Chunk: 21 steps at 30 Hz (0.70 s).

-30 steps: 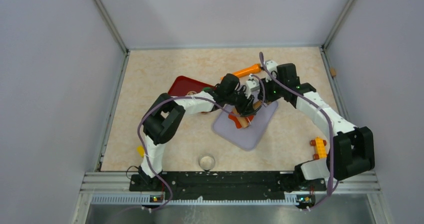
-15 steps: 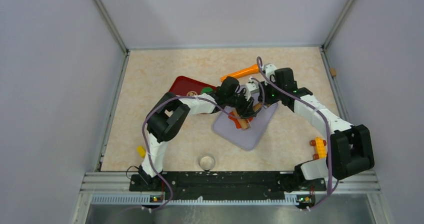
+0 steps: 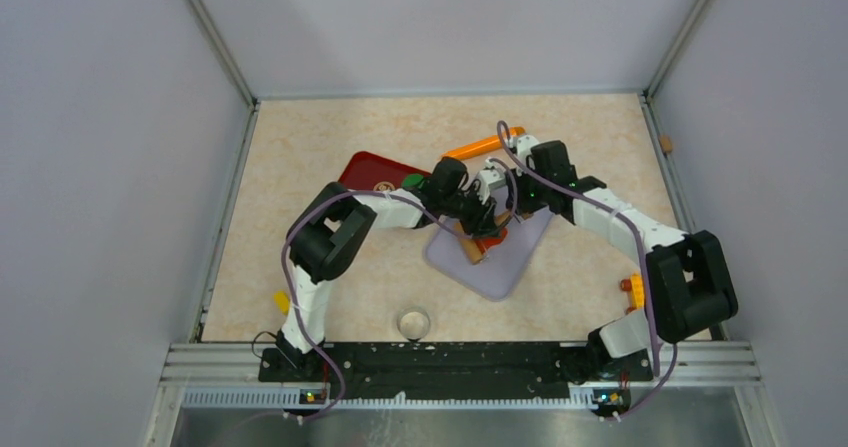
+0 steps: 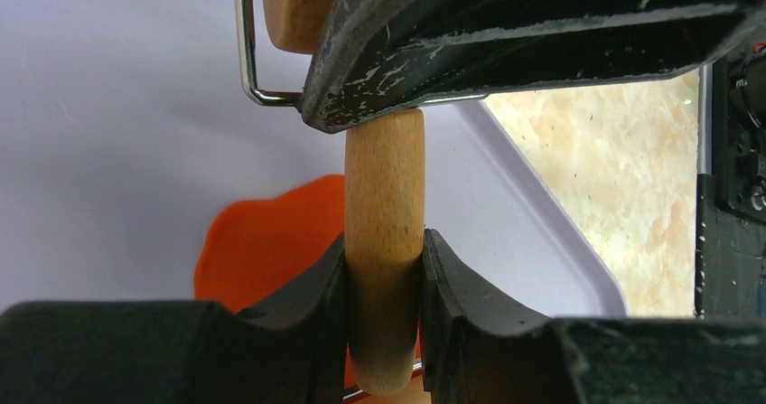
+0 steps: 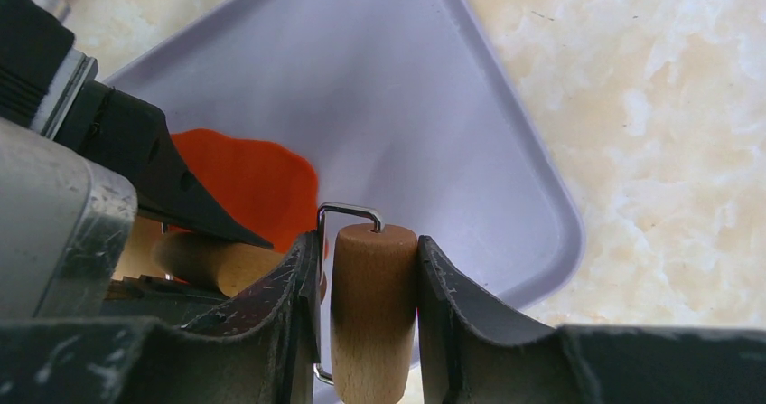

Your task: Roll out the dumpling wrappers from the dough

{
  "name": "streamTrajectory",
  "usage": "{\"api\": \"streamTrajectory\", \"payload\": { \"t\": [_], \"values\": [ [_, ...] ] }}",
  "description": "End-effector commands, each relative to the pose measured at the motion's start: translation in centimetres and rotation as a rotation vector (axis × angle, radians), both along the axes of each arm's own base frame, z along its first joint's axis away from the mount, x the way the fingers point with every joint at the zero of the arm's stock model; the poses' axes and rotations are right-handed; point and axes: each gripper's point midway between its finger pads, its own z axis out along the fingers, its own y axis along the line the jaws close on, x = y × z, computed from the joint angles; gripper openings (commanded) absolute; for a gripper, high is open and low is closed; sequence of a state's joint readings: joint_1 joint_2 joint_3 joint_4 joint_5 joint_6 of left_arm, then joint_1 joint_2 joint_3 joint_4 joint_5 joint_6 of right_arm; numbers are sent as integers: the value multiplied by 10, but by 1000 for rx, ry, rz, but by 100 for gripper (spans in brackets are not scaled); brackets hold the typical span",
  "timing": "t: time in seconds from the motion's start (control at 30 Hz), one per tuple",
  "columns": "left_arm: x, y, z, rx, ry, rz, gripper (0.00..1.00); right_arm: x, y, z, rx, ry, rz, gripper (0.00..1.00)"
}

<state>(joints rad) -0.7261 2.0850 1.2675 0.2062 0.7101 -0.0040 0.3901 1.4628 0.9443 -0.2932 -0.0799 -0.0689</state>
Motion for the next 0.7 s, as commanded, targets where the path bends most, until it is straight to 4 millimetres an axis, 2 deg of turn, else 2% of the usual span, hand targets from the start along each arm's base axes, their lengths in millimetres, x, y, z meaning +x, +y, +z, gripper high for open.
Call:
{"api": "streamTrajectory", "payload": {
  "t": [0.0, 0.1, 0.23, 0.37, 0.47, 0.67],
  "values": [
    [42, 29, -4, 81, -76, 174, 0, -57, 42, -30, 7, 190, 229, 0],
    [40, 32, 11, 71, -84, 170, 0, -50, 52, -16, 45, 183, 231, 0],
    [40, 26, 51, 10, -107, 160, 0, -38, 61, 24, 83, 134, 242, 0],
    [46, 13, 79, -41, -149, 143, 0, -32, 54, 51, 87, 105, 231, 0],
    [52, 3, 79, -48, -151, 130, 0, -28, 42, 55, 76, 98, 201, 0],
    [57, -14, 62, -47, -149, 114, 0, -26, 18, 43, 36, 86, 139, 0]
  ]
}}
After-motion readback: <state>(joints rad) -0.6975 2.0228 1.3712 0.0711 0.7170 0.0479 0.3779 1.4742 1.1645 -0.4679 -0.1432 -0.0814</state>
